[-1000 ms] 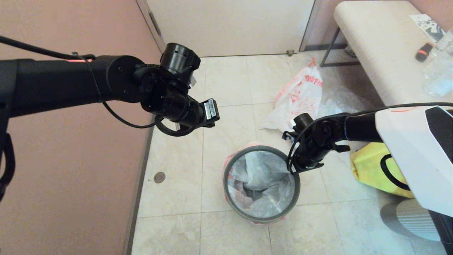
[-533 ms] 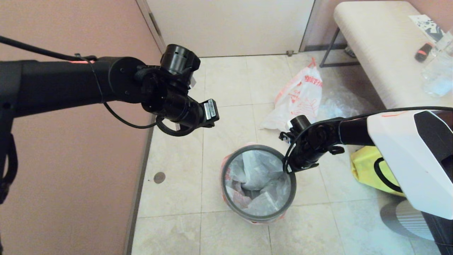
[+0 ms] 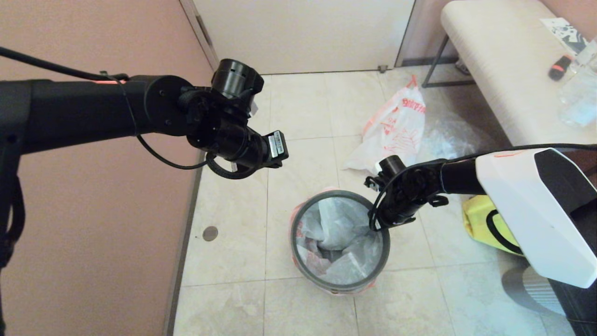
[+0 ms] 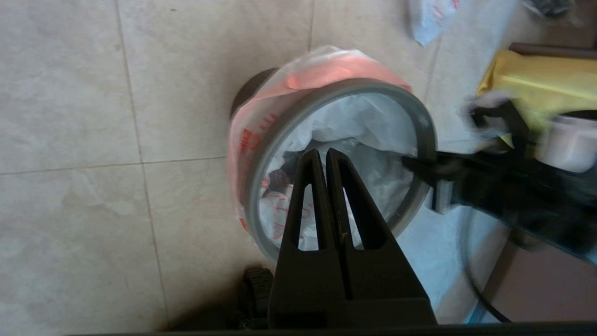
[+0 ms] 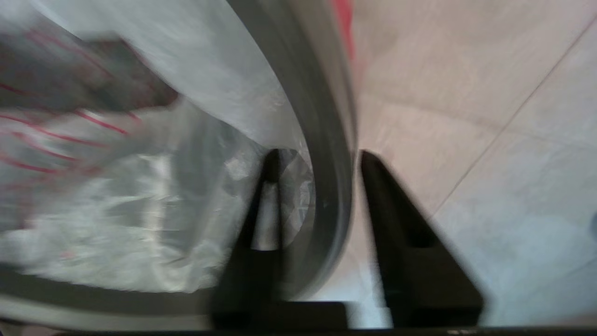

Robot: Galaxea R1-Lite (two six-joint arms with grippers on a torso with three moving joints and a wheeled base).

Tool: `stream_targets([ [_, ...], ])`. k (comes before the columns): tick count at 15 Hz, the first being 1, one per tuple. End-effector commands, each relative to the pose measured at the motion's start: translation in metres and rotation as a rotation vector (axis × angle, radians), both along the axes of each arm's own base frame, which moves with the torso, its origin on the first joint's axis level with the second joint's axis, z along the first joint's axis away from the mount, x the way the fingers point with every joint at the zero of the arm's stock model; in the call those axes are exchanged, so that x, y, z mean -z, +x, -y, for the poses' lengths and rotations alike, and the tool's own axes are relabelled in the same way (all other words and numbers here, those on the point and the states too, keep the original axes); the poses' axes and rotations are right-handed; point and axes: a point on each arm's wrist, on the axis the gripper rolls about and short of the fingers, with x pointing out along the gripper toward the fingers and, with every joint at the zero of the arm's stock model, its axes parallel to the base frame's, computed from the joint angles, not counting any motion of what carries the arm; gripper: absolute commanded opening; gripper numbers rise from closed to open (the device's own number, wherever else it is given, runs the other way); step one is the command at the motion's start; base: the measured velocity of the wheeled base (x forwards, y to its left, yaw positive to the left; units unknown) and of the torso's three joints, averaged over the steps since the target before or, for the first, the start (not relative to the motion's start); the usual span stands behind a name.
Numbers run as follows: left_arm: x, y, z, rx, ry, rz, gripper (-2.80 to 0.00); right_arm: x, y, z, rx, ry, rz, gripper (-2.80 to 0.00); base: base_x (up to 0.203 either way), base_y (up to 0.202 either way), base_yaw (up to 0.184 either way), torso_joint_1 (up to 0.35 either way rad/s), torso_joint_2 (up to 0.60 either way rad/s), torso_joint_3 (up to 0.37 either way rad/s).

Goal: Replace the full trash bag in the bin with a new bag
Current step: Place the trash can ring on the trash can

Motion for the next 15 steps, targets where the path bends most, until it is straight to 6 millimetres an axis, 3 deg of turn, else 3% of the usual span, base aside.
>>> stream_targets([
  [1,0.001,0.000,0.000,-0.001,0.001,-0.006,-2.80,-0.012,-0.006,0.001,0.002,0.004,0.007,0.00,0.000,0.000,0.000,0.000,0.00,0.000],
  [6,0.008,0.003,0.003,0.028,-0.007,-0.036,-2.80,-0.060,-0.044,0.022,0.047,0.074,-0.017,0.00,0.000,0.000,0.000,0.000,0.00,0.000],
  [8,0.018,0.011,-0.001,0.080,-0.045,-0.088,-2.80,-0.067,-0.052,0.035,-0.012,0.232,-0.093,0.00,0.000,0.000,0.000,0.000,0.00,0.000],
  [9,0.024,0.016,-0.004,0.121,-0.075,-0.120,-2.80,-0.069,-0.052,0.041,-0.061,0.338,-0.134,-2.80,0.000,0.000,0.000,0.000,0.00,0.000],
  [12,0.053,0.037,-0.022,0.280,-0.156,-0.231,-2.80,-0.065,-0.039,0.058,-0.202,0.598,-0.215,-2.80,0.000,0.000,0.000,0.000,0.00,0.000],
  [15,0.100,0.058,-0.023,0.348,-0.134,-0.319,-2.80,-0.030,-0.015,0.061,-0.212,0.641,-0.276,-2.80,0.000,0.000,0.000,0.000,0.00,0.000],
])
